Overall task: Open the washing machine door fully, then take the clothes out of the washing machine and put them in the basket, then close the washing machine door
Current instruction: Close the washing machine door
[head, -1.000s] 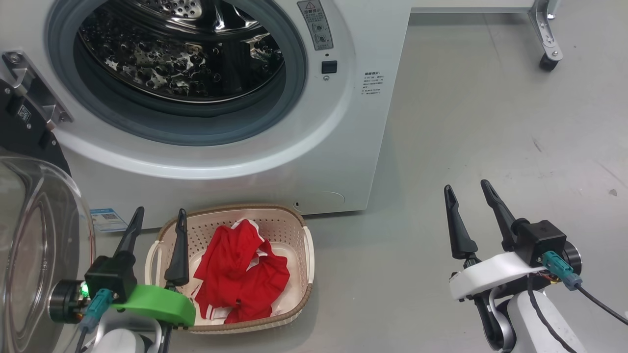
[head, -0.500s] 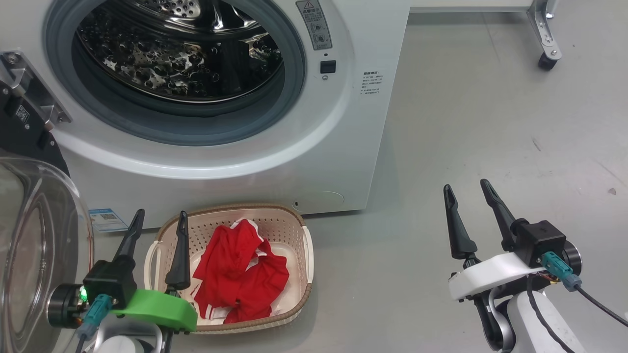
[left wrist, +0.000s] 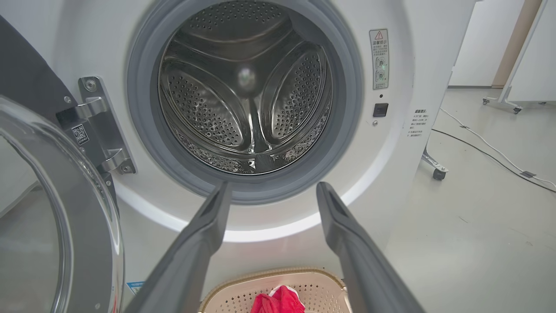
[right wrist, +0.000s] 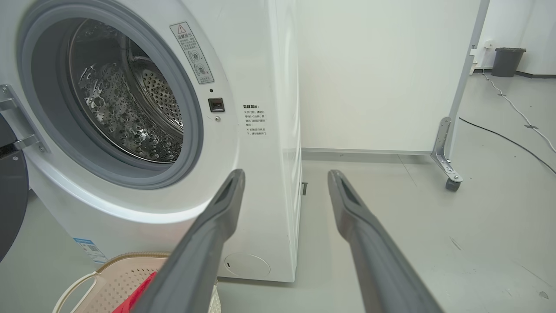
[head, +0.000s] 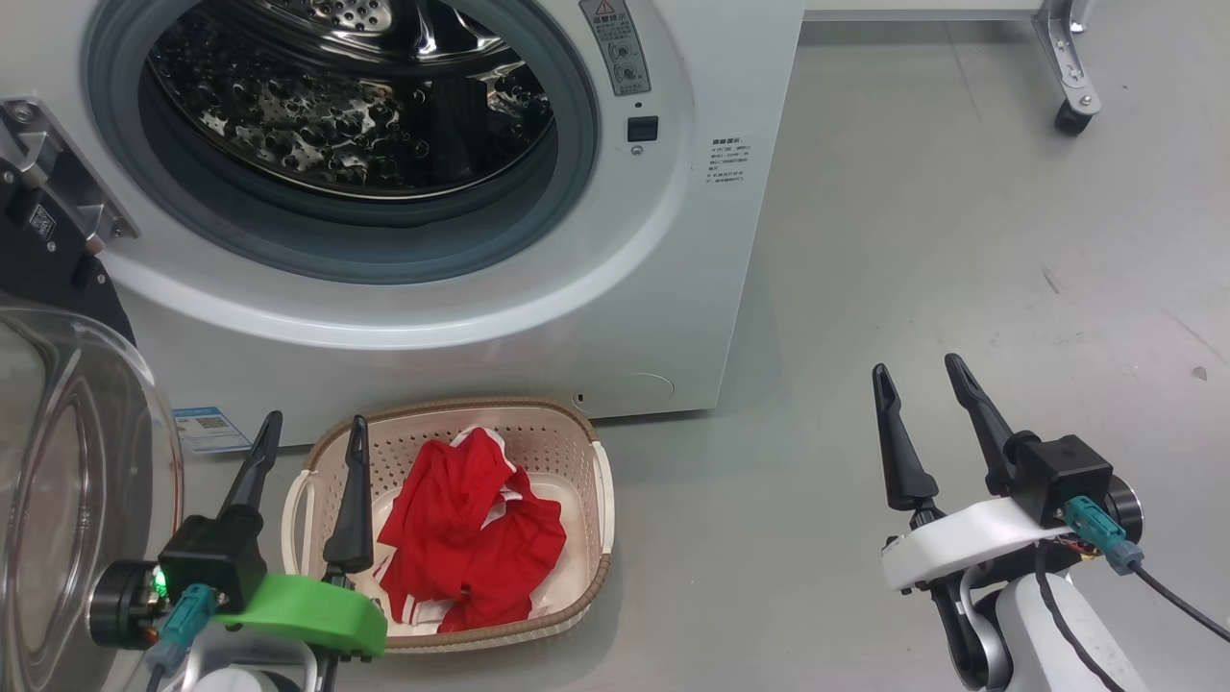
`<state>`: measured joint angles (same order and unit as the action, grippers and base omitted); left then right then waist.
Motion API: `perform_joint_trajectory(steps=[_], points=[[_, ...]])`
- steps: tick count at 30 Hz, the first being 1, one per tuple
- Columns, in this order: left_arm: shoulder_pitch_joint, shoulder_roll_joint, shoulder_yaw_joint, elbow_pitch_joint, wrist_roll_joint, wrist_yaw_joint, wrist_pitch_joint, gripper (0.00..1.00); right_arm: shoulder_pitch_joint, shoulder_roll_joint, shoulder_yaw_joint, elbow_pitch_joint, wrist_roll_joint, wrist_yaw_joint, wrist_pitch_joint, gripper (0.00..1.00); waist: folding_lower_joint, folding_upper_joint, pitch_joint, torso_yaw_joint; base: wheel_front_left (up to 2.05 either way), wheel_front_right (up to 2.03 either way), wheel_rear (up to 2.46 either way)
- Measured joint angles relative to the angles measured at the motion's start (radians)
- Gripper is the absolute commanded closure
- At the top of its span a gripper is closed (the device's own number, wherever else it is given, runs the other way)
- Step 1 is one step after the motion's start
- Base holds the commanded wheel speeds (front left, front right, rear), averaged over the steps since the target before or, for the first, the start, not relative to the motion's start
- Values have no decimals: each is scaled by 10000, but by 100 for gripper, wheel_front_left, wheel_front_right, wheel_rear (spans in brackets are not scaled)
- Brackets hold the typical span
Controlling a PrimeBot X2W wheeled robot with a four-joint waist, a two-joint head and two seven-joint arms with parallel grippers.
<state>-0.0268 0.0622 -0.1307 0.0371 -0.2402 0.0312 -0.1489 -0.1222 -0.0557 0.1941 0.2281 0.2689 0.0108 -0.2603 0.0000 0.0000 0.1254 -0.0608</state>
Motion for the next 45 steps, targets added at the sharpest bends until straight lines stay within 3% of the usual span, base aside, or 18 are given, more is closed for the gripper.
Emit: perform_joint_trajectory(steps=[45], points=[[301, 150, -113, -911, 17, 90, 426, 0, 18, 65, -146, -12, -79, 86, 0, 0, 0, 0, -18, -13, -76, 76, 0]])
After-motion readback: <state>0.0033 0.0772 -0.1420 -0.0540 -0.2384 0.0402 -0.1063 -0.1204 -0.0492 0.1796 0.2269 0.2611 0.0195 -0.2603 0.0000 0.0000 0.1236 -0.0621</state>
